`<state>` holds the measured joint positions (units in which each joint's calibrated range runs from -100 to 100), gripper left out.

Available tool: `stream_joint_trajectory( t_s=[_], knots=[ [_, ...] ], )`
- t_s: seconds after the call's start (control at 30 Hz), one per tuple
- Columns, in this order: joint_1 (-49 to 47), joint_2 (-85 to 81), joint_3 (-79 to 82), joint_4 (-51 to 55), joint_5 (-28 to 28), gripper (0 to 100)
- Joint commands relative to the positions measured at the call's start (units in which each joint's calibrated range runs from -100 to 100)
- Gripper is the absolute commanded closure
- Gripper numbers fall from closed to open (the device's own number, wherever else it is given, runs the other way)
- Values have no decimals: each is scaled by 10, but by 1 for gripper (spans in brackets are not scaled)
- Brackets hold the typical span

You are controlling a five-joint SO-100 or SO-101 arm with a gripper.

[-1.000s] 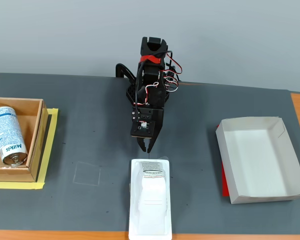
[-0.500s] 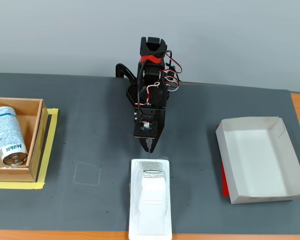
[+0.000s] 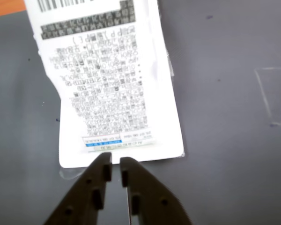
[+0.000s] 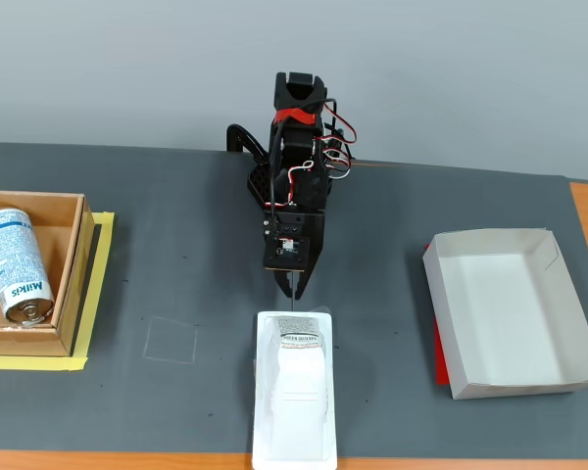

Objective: Pick the sandwich and put it in the gray box

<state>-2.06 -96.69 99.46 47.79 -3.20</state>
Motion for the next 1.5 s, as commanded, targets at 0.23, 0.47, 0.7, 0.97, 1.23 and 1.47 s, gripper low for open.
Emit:
stream_joint_trajectory(
  t_s=[0.23,0.47,0.7,0.97,1.23,1.47],
  knots=[
    [-30,60,-93,-6,0,98],
    [-39,248,-248,-7,-3,98],
    [-36,400,-413,-7,-4,98],
    [-35,530,-562,-3,-4,98],
    [-33,622,-642,0,-4,98],
    [-33,676,-671,0,-3,98]
  ],
)
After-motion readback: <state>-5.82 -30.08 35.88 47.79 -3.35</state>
